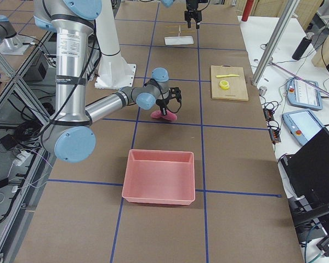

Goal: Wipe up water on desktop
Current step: 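Open and withdraw the left gripper while the right gripper lowers the cloth, then wipe the pink cloth back and forth across the table with the right gripper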

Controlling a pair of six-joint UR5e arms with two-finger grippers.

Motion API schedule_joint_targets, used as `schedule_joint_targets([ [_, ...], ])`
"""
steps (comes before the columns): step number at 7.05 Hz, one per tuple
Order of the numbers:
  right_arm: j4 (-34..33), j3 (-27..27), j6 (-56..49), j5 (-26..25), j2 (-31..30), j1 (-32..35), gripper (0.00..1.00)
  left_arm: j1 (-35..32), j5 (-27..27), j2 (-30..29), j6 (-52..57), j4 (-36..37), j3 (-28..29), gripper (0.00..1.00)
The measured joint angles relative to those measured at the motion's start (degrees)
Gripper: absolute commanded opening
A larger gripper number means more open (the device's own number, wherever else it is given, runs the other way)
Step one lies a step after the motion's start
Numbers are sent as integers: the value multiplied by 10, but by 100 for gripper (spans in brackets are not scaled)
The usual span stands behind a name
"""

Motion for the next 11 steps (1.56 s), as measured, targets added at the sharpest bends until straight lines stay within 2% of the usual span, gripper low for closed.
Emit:
schedule_joint_targets([
  [1,-10,-3,2,3,15,-4,0,-1,0,4,0,0,-3,97],
  [3,-63,-8,94,-23,111,-70,0,-5,0,15,23,0,-5,97],
  [5,-144,-21,188,-78,232,-144,0,-31,-1,72,125,0,-13,97],
  [6,-171,-28,207,-90,265,-154,0,-53,-1,108,199,0,-16,97],
  [7,-180,-28,199,-91,261,-143,0,-79,-1,148,283,0,-21,97],
  [8,-182,-20,162,-82,226,-117,0,-110,-4,189,369,0,-26,97],
  [11,-182,15,-25,-18,85,-9,0,-239,-66,298,659,0,-23,97],
])
